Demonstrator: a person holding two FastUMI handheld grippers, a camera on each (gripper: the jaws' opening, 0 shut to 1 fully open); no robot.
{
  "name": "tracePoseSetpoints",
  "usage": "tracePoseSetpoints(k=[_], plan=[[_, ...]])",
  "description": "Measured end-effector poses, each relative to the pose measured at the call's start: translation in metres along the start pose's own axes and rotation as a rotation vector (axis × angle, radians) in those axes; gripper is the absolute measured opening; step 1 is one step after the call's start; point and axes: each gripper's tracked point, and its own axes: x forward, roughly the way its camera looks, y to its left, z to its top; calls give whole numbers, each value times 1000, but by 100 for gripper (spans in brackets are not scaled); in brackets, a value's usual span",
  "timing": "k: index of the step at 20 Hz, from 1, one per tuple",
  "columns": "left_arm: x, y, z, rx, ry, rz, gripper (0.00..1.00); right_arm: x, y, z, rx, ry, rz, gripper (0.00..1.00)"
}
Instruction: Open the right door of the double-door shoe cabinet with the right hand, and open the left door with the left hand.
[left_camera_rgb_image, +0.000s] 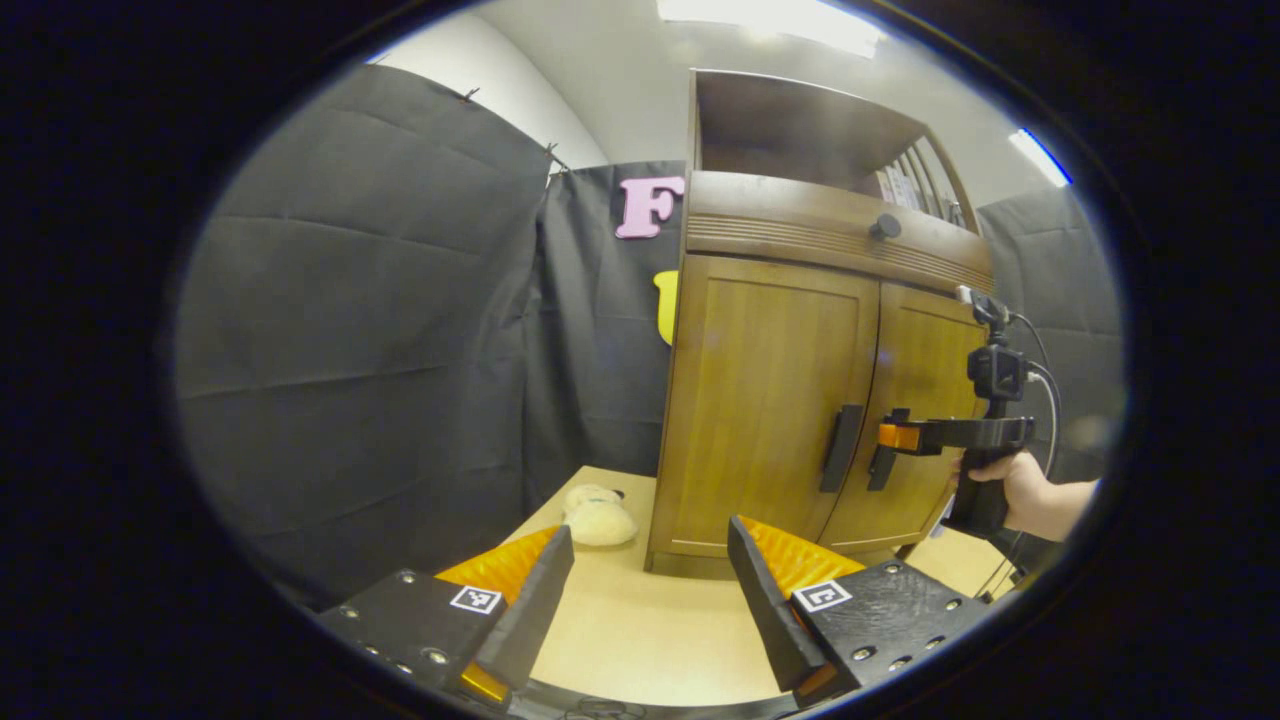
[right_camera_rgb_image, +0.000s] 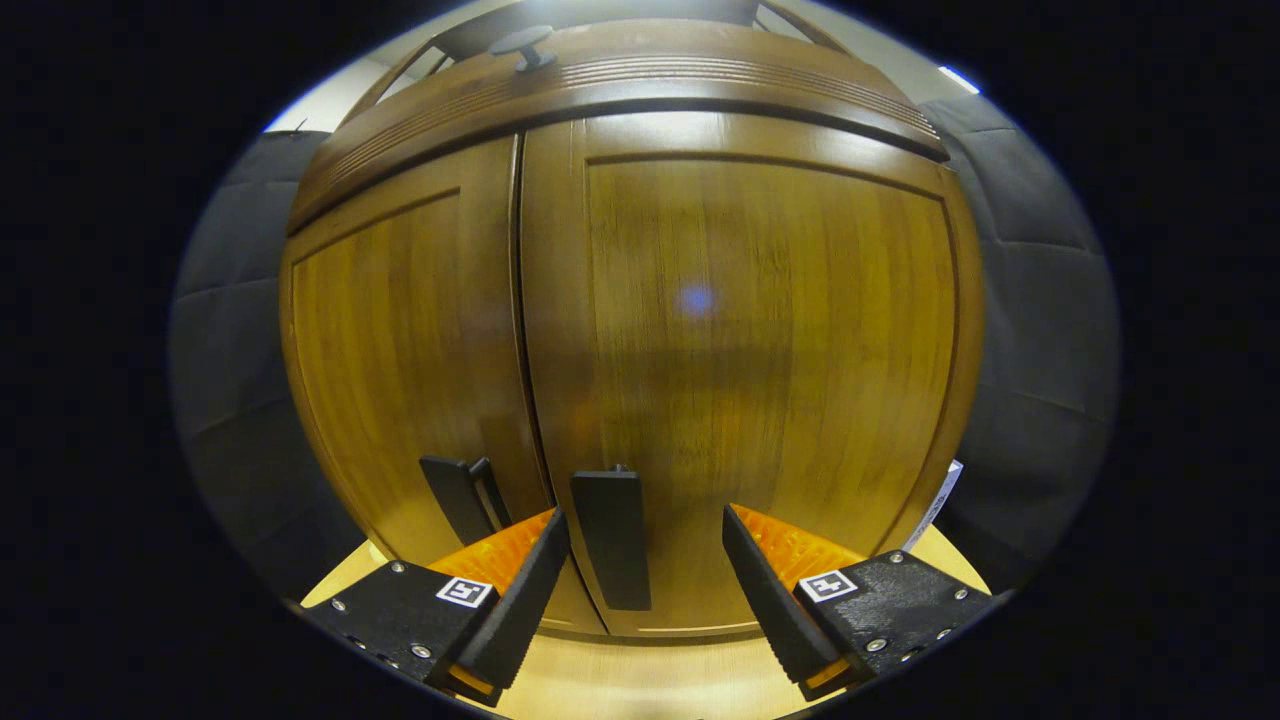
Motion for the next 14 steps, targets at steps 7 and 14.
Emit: tracePoseSetpoints(k=[7,14], plan=[[3,-1,-16,4,50,24,95,-18,-9,20,10,33,24,55],[0,1,-19,-7,53,44,89,-17,-8,20,25,40,41,29]])
